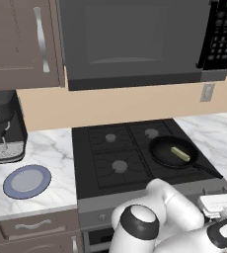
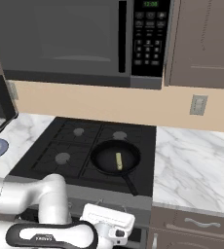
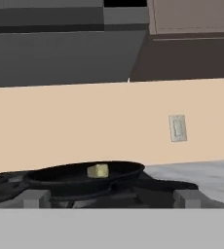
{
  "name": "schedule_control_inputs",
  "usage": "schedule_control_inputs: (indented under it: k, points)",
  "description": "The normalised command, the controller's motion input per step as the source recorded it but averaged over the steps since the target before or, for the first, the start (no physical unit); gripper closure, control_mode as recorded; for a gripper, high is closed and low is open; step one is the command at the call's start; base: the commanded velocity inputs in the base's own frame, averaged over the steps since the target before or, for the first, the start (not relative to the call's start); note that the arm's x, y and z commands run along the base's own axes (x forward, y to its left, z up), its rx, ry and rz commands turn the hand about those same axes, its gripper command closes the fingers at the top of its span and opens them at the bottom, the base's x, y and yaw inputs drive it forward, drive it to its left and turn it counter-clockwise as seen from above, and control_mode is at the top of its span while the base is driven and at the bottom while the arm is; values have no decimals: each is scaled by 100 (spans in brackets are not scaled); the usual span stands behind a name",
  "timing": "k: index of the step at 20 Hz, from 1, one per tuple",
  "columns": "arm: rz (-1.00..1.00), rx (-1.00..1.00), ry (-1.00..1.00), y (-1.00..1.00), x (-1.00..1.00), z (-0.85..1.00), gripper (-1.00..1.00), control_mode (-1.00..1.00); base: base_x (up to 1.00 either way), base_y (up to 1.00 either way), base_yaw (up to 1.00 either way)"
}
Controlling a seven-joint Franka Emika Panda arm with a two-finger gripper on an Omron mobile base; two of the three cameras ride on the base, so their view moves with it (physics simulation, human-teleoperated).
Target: Pick up the butter stick and place it in the pan. Then turn on the burner for the pan.
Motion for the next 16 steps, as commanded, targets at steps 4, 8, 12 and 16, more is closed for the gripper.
schedule_control_inputs:
  k: [4,8,12,16]
  points:
    - [0,0,-2,-4,-8,-21,-100,-100,0,0,0]
    - [1,0,0,-7,-1,-6,-100,-100,0,0,0]
    - [3,0,0,-14,-2,-16,-100,-100,0,0,0]
    - [2,0,0,-16,0,-23,-100,-100,0,0,0]
